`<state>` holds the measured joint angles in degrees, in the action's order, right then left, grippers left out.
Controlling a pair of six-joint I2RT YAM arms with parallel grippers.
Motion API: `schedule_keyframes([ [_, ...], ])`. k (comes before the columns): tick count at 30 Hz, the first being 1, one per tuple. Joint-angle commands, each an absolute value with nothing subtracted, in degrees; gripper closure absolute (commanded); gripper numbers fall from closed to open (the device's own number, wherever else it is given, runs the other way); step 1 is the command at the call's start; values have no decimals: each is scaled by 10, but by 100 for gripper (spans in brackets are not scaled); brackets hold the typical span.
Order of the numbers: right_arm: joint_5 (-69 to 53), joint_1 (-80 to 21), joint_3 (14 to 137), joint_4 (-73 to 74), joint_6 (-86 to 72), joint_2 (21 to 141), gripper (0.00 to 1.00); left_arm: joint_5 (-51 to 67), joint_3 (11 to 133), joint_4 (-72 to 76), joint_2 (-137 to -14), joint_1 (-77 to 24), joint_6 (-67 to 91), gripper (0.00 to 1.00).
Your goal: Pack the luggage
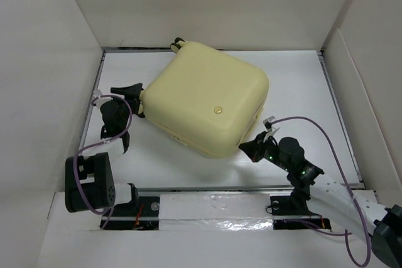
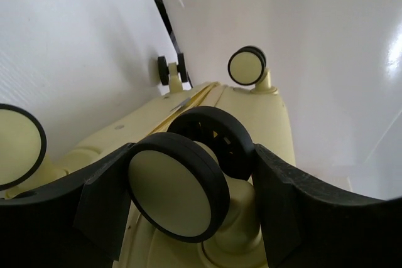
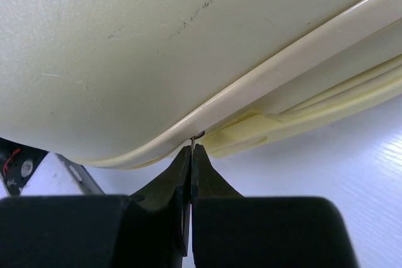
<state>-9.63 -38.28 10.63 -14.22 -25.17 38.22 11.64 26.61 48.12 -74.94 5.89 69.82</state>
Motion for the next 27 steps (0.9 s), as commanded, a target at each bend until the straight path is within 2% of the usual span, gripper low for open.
schedule_keyframes([
  [1,-150,-438,116,-159,-254,404,100,142,243,579,-735,48,702,100],
  [7,-93,-444,135,-127,-238,381,100,105,260,558,-751,54,695,100],
  [14,-91,-444,170,-119,-221,416,100,104,366,491,-750,54,679,100],
  [23,-77,-444,166,-114,-221,406,100,99,357,469,-775,54,666,100],
  [24,-76,-444,164,-115,-221,404,100,94,356,466,-778,54,666,93],
  [26,-79,-444,163,-115,-223,399,100,82,356,458,-789,54,664,69],
  [27,-80,-444,163,-115,-223,398,100,77,361,454,-793,61,662,52],
])
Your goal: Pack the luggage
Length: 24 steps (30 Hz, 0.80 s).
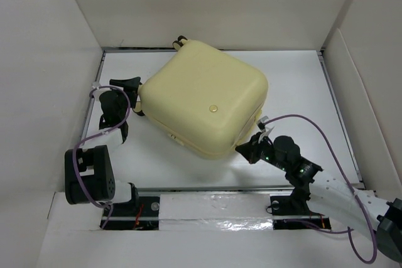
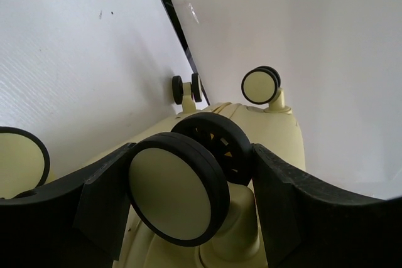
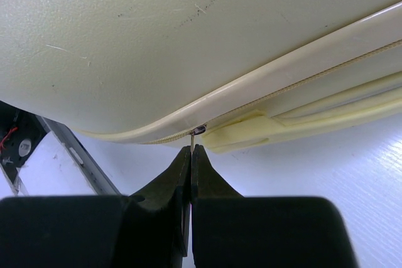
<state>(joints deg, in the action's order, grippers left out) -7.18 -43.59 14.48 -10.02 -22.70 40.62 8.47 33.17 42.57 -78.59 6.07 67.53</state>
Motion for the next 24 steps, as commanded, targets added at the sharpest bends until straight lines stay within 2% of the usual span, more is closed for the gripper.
schedule_keyframes([
  [1,-81,-444,163,-114,-222,398,100,76,366,440,-796,61,661,44],
  [3,-83,-444,163,-113,-221,398,100,79,381,428,-795,66,660,28],
  [5,-84,-444,164,-113,-220,398,100,54,388,405,-764,66,648,18],
  [8,-83,-444,167,-111,-217,399,100,4,377,347,-680,66,639,11],
  [10,-82,-444,170,-115,-214,403,100,-76,359,304,-620,66,650,4],
  [12,-79,-436,177,-121,-210,413,100,-105,307,305,-527,56,661,3],
  [13,-80,-436,182,-120,-206,425,100,-108,292,318,-500,37,651,10],
  [14,-86,-427,187,-116,-203,431,100,-107,284,308,-458,28,621,22],
  [15,-90,-421,192,-116,-200,437,100,-91,264,299,-441,19,607,60],
  [16,-94,-410,197,-127,-193,445,100,-77,245,300,-406,-3,593,81],
  [17,-105,-402,199,-133,-192,449,100,-64,225,308,-391,-16,564,96],
  [18,-112,-394,203,-142,-189,454,100,-42,183,313,-379,-28,548,100],
  [24,-165,-329,264,-160,-164,522,100,-4,63,280,-305,-136,485,100],
])
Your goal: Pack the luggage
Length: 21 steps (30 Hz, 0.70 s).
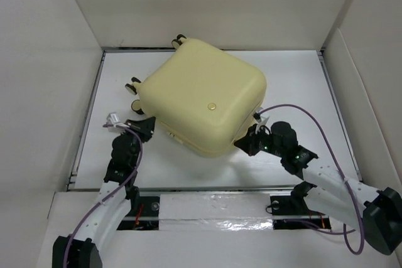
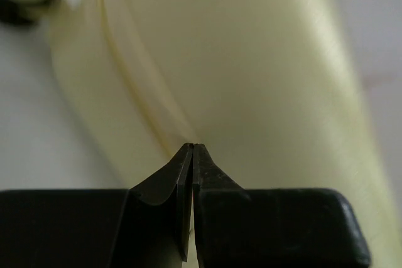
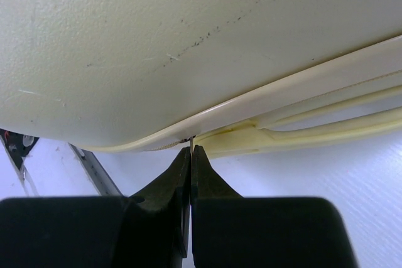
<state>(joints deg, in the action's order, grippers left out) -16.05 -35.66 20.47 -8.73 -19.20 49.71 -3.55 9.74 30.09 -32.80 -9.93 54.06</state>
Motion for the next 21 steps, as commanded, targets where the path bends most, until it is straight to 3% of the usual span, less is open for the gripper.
schedule_keyframes([
  [1,-167,-323,272,-164,-159,533,100,-1,49,288,-295,-154,481,100],
  [9,-214,-281,338,-181,-151,631,100,-76,-12,296,-284,-359,445,100],
  [15,-199,-287,302,-173,-161,607,100,-204,85,397,-506,-567,396,100],
  [21,-185,-306,251,-178,-176,578,100,-182,182,481,-668,-569,358,100],
])
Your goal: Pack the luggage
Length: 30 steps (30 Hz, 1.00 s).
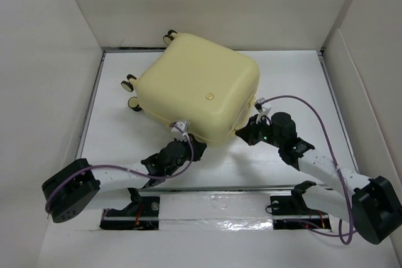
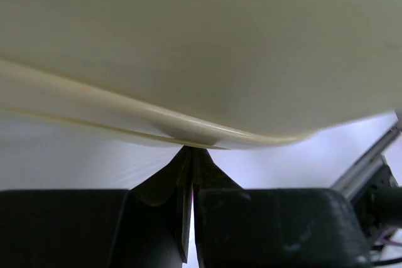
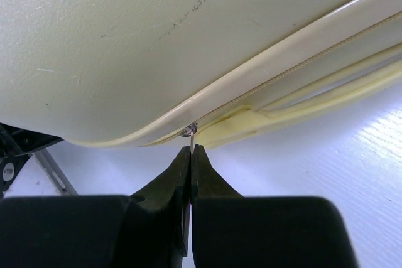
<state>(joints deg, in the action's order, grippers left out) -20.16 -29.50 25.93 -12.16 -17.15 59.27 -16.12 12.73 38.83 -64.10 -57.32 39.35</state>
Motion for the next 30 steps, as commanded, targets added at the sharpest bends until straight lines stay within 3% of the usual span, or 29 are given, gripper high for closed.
schedule_keyframes([
  [1,-185,-306,247,-175,-175,576,100,-170,191,491,-680,-569,355,100],
  [9,-183,-390,219,-122,-193,504,100,-160,261,513,-766,-536,350,100],
  [17,-123,-574,245,-143,-246,495,100,-119,318,538,-837,-519,362,100],
  [21,-104,-586,244,-257,-277,583,100,-93,361,541,-879,-519,366,100],
  [26,16,-586,228,-537,-352,716,100,-79,348,557,-901,-513,390,100],
  [27,-9,-577,227,-572,-359,729,100,-83,330,555,-897,-513,392,100],
  [30,-3,-577,228,-561,-340,707,100,-71,273,538,-832,-468,400,99],
])
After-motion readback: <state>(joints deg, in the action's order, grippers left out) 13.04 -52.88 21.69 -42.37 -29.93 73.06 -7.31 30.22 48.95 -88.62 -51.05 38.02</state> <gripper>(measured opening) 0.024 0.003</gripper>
